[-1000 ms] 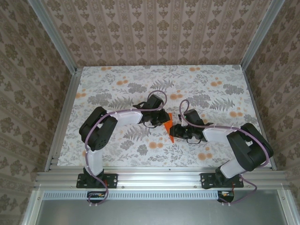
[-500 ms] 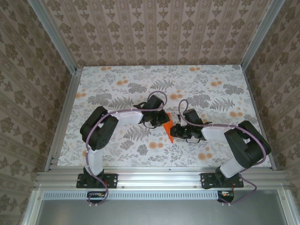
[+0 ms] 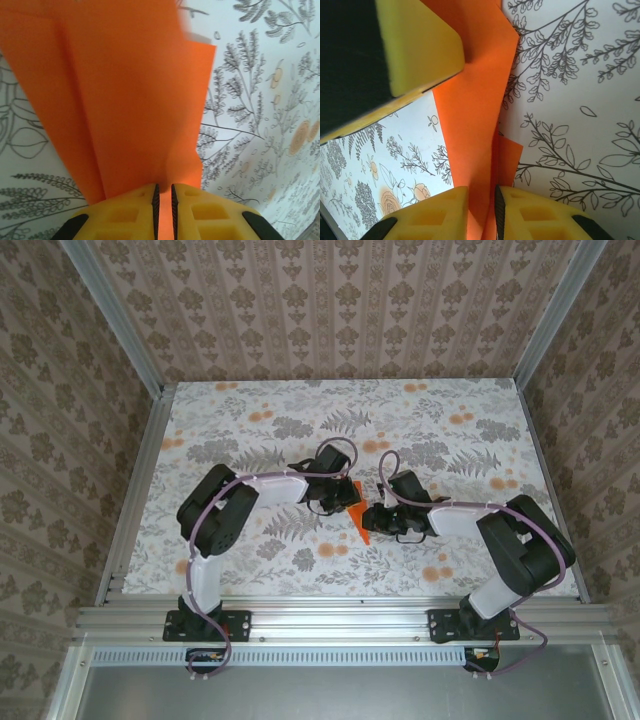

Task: Fold a paper plane with a square sheet of paper (pick it up from the middle)
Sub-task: Fold the wing for the fifth time at the center of the table.

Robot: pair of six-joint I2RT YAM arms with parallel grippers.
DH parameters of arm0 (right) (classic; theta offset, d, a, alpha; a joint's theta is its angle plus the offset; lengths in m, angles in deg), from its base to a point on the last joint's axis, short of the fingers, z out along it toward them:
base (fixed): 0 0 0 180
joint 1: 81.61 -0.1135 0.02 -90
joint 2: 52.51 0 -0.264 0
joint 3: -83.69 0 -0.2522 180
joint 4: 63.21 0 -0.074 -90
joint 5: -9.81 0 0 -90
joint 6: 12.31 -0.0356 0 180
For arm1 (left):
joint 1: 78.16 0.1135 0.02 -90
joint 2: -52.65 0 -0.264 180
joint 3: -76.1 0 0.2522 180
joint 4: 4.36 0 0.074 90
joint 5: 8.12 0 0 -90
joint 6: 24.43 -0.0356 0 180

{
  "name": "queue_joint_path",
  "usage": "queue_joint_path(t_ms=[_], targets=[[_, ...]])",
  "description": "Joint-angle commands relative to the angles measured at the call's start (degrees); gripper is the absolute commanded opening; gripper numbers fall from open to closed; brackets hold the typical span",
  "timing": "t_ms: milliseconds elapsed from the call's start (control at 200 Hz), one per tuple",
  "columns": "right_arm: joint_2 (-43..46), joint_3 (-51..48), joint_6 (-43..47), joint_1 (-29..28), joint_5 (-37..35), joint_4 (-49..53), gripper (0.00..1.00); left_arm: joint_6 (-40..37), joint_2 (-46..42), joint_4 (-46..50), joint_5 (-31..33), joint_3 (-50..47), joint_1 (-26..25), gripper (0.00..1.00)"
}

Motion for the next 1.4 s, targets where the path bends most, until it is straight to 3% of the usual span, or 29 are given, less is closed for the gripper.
queue_joint_path(t_ms=[0, 55, 275, 390, 515, 610, 820, 1395], targets=[[-0.93, 0.67, 0.59, -0.29, 0.15, 5.07, 0.28, -1.74, 1.32, 3.51, -0.09, 0.94, 0.23, 0.17], [0.69, 1.02, 0.67, -0.26, -0.57, 6.34, 0.33, -1.92, 1.47, 3.8, 0.09, 0.86, 0.25, 0.16], [10.02, 1.56, 0.94, 0.13, -3.07, 10.53, 0.37, -2.23, 1.28, 3.76, 0.0, 0.77, 0.28, 0.16], [12.3, 1.6, -0.43, 0.11, 0.94, 8.5, 0.25, -2.34, 1.21, 3.76, -0.09, 0.89, 0.23, 0.16], [8.15, 3.67, -2.68, 0.09, 8.51, 6.9, 0.14, -2.43, 1.28, 3.67, -0.18, 0.84, 0.23, 0.16], [4.65, 5.1, -3.24, 0.09, 10.15, 7.1, 0.1, -2.41, 1.3, 3.6, -0.31, 0.75, 0.21, 0.16], [-1.89, 7.36, -1.93, 0.43, 10.96, 9.67, 0.1, -2.41, 1.3, 3.67, -0.27, 0.63, 0.14, 0.16], [-8.4, 4.28, -0.51, 2.38, 16.11, 7.24, 0.11, -2.3, 0.77, 3.89, 0.25, -0.3, 0.37, 0.16]])
